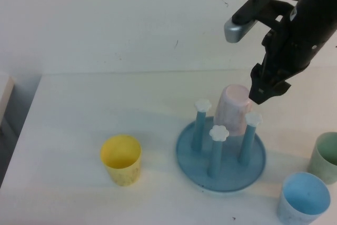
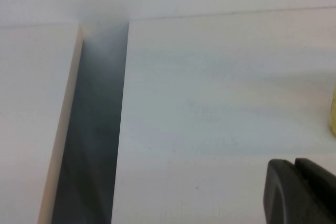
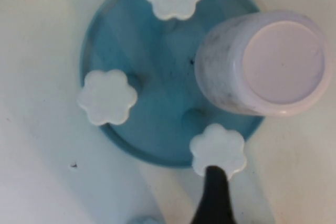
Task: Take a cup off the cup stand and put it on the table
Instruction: Pick up the cup from the rack
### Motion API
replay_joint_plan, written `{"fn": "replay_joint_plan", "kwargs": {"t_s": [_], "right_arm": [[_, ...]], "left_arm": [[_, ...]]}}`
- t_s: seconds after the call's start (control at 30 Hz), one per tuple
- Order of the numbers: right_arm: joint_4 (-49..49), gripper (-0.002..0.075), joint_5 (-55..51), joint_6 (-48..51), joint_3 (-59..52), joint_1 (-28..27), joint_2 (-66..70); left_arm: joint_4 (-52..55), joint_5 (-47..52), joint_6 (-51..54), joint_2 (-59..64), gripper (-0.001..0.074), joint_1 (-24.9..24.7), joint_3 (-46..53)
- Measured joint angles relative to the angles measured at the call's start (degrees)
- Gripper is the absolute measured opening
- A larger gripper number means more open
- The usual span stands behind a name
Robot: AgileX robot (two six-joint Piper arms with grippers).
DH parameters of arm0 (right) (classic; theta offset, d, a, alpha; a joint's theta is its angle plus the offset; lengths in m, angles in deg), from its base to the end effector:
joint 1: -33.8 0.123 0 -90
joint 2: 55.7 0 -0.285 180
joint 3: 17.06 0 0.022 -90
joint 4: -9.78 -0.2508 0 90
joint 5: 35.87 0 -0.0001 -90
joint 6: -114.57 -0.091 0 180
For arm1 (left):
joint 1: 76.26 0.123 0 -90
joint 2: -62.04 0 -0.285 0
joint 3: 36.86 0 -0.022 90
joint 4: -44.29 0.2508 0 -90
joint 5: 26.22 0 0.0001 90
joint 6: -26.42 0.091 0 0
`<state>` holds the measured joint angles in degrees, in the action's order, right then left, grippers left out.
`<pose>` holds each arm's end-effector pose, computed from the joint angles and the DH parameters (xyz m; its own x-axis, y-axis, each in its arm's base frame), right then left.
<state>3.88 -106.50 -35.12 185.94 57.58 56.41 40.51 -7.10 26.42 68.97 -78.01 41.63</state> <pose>0.3525 0.1650 0.3280 -0.5499 -0.7587 -0.3493 -0.7877 0.6101 -0.0851 0.0533 -0.0036 0.1765 -0.2530 -0.0546 -0.9659 0.0357 0.9972 -0.0657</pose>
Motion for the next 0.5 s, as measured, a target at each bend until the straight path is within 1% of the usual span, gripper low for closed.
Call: {"fn": "replay_joint_plan", "kwargs": {"t_s": [0.1, 0.17, 0.27, 0.5], "right_arm": [[-0.14, 0.0595, 0.0, -0.21, 0.27, 0.0, 1.55], [-0.16, 0.0629, 0.0, -0.21, 0.83, 0.0, 2.93], [-0.26, 0.065, 0.0, -0.21, 2.58, 0.0, 5.55], [-0.71, 0.0659, 0.0, -0.29, 9.78, 0.0, 11.35]], "left_arm": [[0.0, 0.0, 0.0, 0.0, -0.0003, 0.0, 0.0], [0.0, 0.0, 0.0, 0.0, -0.0003, 0.0, 0.0], [0.0, 0.0, 0.0, 0.0, -0.0003, 0.0, 0.0], [0.0, 0.0, 0.0, 0.0, -0.0003, 0.0, 0.0]]}}
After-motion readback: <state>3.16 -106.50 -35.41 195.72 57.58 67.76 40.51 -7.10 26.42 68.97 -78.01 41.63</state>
